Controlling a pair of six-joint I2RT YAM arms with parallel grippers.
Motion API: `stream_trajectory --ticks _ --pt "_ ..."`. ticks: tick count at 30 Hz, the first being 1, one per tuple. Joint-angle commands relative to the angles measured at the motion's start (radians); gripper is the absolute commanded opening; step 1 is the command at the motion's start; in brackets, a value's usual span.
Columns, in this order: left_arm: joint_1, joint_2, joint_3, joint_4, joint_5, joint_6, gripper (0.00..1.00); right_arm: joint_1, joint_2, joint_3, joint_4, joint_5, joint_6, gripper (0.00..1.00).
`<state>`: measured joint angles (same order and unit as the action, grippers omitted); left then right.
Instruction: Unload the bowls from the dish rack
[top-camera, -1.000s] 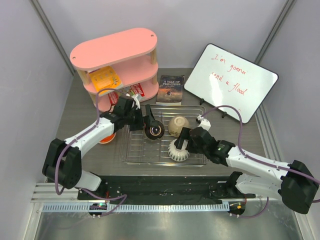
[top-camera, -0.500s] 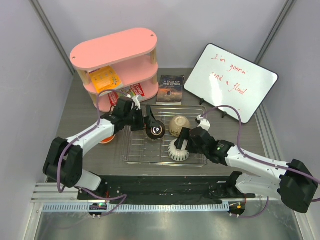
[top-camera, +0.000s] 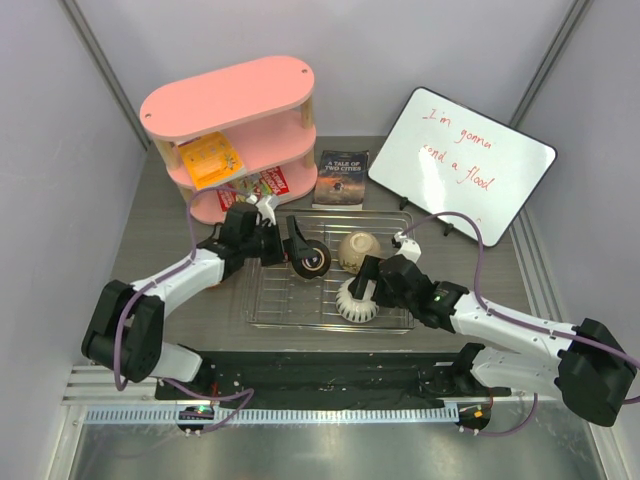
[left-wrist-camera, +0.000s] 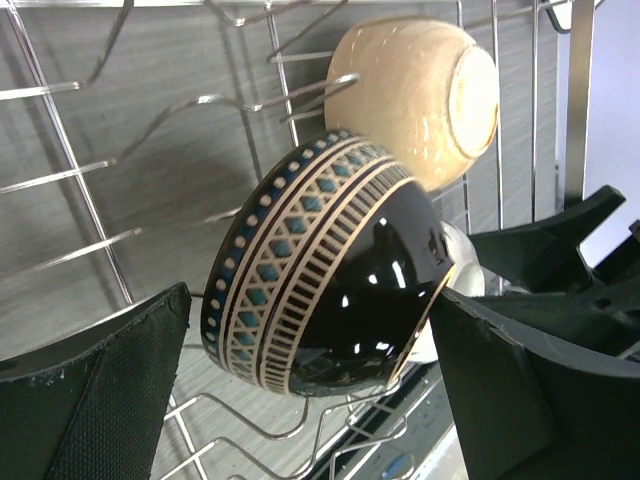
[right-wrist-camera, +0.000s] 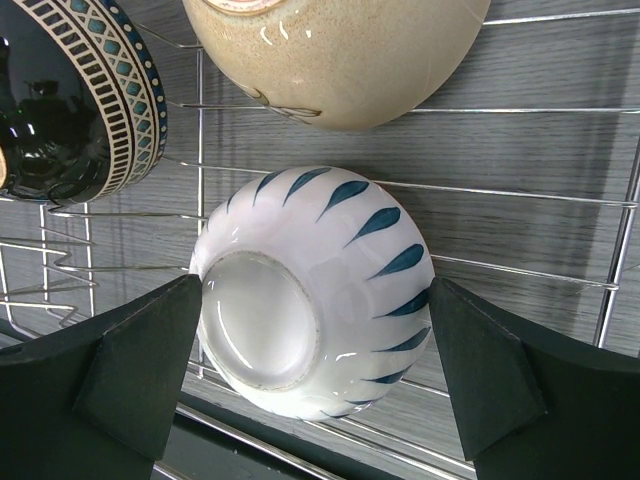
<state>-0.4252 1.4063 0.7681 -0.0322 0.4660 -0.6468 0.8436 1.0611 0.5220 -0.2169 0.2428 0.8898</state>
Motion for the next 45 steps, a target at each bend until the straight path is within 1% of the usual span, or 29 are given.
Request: stream_trajectory --ticks 1,8,10,13,14,17,19,20,22,23,27,28,31,32,33,34,37,40,45 --pt "0.019 0.002 -0.024 0.050 0.066 0.001 1.00 -0.003 -0.004 -0.008 0.033 0.004 0.000 1.00" --pt "0.019 0.072 -0.055 0.112 0.079 -0.007 0.99 -0.005 -0.006 -0.011 0.034 0.001 0.003 1.00" --pt "0.019 0.074 -0.067 0.132 0.076 -0.020 0.97 -0.005 -0.007 -0.013 0.033 0.003 0.003 1.00" --pt "0.019 0.051 -0.090 0.164 0.062 -0.034 0.86 -0.006 -0.009 -0.016 0.034 0.003 0.001 1.00" --pt "0.019 0.043 -0.092 0.157 0.057 -0.034 0.78 -0.006 -0.007 -0.016 0.033 0.003 0.003 1.00" --pt "0.019 0.005 -0.090 0.126 0.042 -0.025 0.69 -0.008 -0.001 -0.014 0.036 0.000 0.003 1.00" --pt "0.017 -0.036 -0.089 0.097 0.028 -0.022 0.66 -0.008 0.004 -0.014 0.037 0.000 0.003 1.00" --pt "0.019 -0.053 -0.086 0.085 0.013 -0.014 0.62 -0.008 0.005 -0.014 0.039 -0.002 0.003 1.00" --pt "0.019 -0.081 -0.067 0.037 -0.009 -0.005 0.60 -0.008 0.008 -0.014 0.042 -0.005 0.001 1.00" --pt "0.019 -0.108 -0.056 0.013 -0.029 0.004 0.56 -0.008 0.008 -0.013 0.040 -0.005 0.003 1.00" --pt "0.019 -0.167 -0.004 -0.092 -0.091 0.025 0.47 -0.008 0.008 -0.010 0.044 -0.007 0.003 1.00" --pt "0.020 -0.174 0.014 -0.130 -0.099 0.030 0.45 -0.008 0.008 -0.008 0.042 -0.005 0.005 1.00" --pt "0.020 -0.197 0.043 -0.173 -0.118 0.042 0.44 -0.008 0.011 -0.005 0.045 -0.007 0.005 1.00" --pt "0.019 -0.196 0.049 -0.179 -0.118 0.047 0.46 -0.008 0.013 -0.004 0.045 -0.010 0.003 1.00" --pt "0.020 -0.191 0.054 -0.187 -0.121 0.050 0.52 -0.008 0.014 -0.002 0.044 -0.011 0.003 1.00" --pt "0.019 -0.184 0.066 -0.208 -0.124 0.058 0.68 -0.008 0.014 -0.001 0.044 -0.011 0.003 1.00" --pt "0.019 -0.159 0.068 -0.222 -0.119 0.068 0.90 -0.008 0.010 0.001 0.044 -0.010 0.003 1.00" --pt "0.019 -0.136 0.059 -0.201 -0.072 0.070 0.95 -0.008 0.007 -0.001 0.044 -0.008 0.000 1.00" --pt "0.020 -0.095 0.051 -0.161 -0.033 0.065 0.97 -0.009 0.011 0.000 0.045 -0.010 0.000 1.00"
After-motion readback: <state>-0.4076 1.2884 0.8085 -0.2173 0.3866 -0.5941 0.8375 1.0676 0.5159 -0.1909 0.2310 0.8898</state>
